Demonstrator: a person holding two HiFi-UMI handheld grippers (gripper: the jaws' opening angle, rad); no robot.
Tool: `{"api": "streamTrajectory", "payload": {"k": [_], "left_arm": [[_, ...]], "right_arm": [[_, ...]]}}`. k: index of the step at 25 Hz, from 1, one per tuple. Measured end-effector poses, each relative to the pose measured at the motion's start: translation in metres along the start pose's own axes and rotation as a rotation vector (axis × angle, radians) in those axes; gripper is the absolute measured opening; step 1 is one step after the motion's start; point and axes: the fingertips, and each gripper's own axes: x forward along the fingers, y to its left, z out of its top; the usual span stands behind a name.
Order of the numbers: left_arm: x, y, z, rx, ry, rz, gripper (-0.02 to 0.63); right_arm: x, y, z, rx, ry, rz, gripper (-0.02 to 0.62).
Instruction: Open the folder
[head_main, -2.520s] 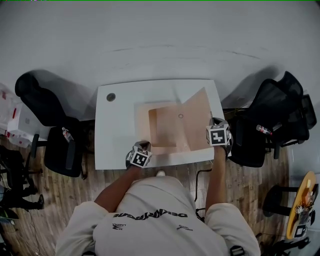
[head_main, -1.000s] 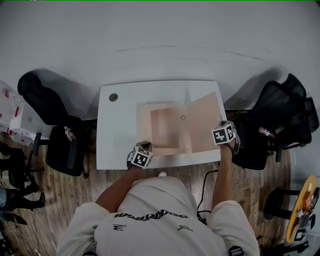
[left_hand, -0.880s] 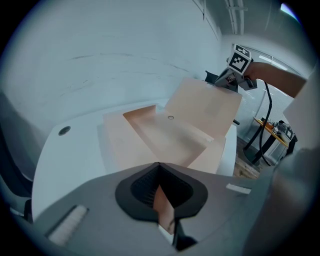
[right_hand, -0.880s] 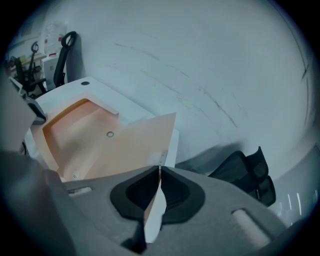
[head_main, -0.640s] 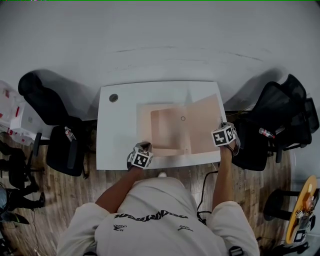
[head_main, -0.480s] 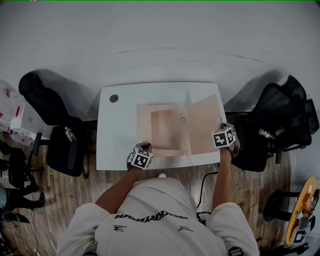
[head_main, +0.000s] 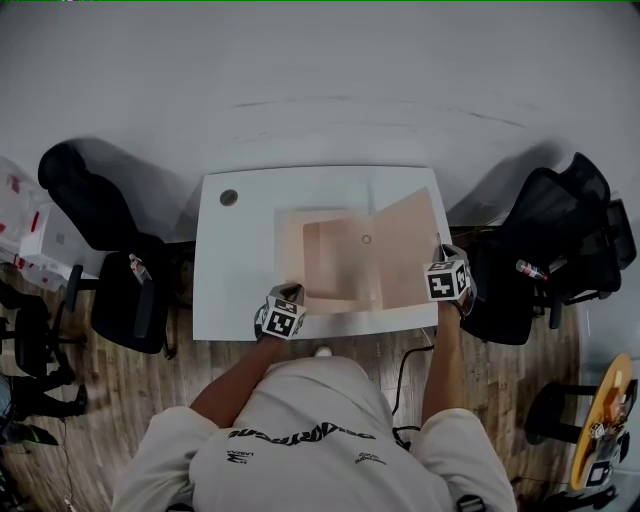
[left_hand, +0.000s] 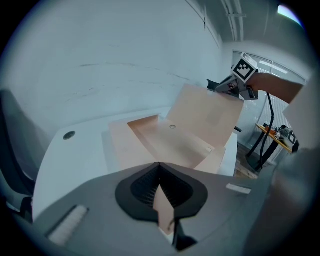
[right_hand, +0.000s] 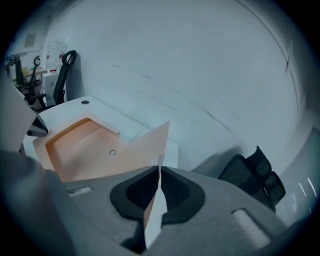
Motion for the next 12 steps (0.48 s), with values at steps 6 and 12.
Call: {"api": "streamTrajectory", "payload": {"k": [6,12], "left_arm": [[-0.01,0.0,0.003,0.013,-0.021,0.007,-0.002],[-0.022,-0.007,0.016,0.053,-0.068,0.01,-0.002]], "right_arm": [[-0.013,0.007,0.013,0.019,-0.056,-0.005,0.04],[-0.034,0.013,0.033,0.053,-0.141,-0.008,0.071]]}}
